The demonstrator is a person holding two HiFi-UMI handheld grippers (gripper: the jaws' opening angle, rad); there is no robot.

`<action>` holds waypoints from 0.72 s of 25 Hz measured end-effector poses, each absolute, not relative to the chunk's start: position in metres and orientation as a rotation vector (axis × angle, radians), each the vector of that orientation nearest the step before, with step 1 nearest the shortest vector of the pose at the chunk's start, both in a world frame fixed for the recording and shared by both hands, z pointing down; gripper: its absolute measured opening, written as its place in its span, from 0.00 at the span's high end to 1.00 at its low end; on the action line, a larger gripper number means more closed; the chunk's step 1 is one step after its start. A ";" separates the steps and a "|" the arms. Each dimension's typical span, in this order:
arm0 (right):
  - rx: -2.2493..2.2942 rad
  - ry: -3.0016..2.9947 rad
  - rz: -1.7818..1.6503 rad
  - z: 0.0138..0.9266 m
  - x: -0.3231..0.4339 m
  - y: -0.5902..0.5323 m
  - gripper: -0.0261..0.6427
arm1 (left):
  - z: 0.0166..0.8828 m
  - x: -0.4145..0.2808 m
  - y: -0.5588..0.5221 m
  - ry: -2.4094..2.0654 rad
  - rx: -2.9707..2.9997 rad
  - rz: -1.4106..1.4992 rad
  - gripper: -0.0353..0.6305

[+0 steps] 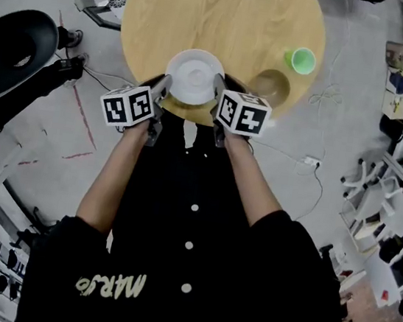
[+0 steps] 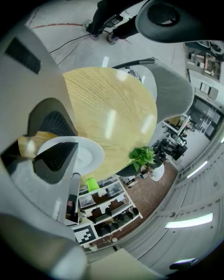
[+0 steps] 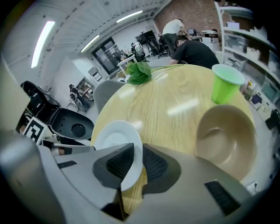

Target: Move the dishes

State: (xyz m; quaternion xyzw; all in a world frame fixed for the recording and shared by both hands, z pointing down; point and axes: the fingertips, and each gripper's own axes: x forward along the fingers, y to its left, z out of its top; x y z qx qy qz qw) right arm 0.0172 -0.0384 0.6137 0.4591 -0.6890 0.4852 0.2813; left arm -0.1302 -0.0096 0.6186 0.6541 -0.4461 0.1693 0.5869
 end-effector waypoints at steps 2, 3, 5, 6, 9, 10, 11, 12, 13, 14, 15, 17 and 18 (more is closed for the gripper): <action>1.274 -1.832 1.333 0.614 0.027 -0.033 0.87 | 0.614 -0.119 -0.014 -1.011 1.556 0.418 0.88; 1.293 -1.825 1.350 0.615 0.031 -0.029 0.87 | 0.613 -0.114 -0.016 -0.997 1.569 0.427 0.88; 1.329 -1.811 1.368 0.618 0.039 -0.024 0.87 | 0.616 -0.106 -0.016 -0.976 1.587 0.452 0.88; 1.348 -1.805 1.371 0.618 0.043 -0.021 0.87 | 0.618 -0.104 -0.015 -0.968 1.593 0.468 0.88; 1.392 -1.787 1.383 0.618 0.055 -0.014 0.87 | 0.620 -0.093 -0.013 -0.942 1.614 0.505 0.88; 1.403 -1.780 1.388 0.619 0.058 -0.012 0.87 | 0.620 -0.089 -0.013 -0.934 1.621 0.515 0.88; 1.412 -1.774 1.393 0.620 0.061 -0.010 0.87 | 0.620 -0.085 -0.012 -0.927 1.626 0.525 0.88; 1.420 -1.768 1.397 0.622 0.064 -0.008 0.87 | 0.621 -0.083 -0.012 -0.921 1.630 0.534 0.88; 1.428 -1.763 1.402 0.623 0.065 -0.006 0.87 | 0.623 -0.081 -0.011 -0.918 1.633 0.547 0.88; 1.436 -1.758 1.406 0.625 0.067 -0.004 0.87 | 0.625 -0.080 -0.010 -0.917 1.635 0.560 0.88; 1.443 -1.753 1.411 0.626 0.068 -0.002 0.87 | 0.626 -0.079 -0.009 -0.915 1.638 0.574 0.88; 1.454 -1.741 1.420 0.628 0.070 0.001 0.87 | 0.628 -0.077 -0.009 -0.915 1.650 0.603 0.88; 1.458 -1.735 1.424 0.630 0.071 0.002 0.87 | 0.628 -0.075 -0.010 -0.913 1.658 0.611 0.88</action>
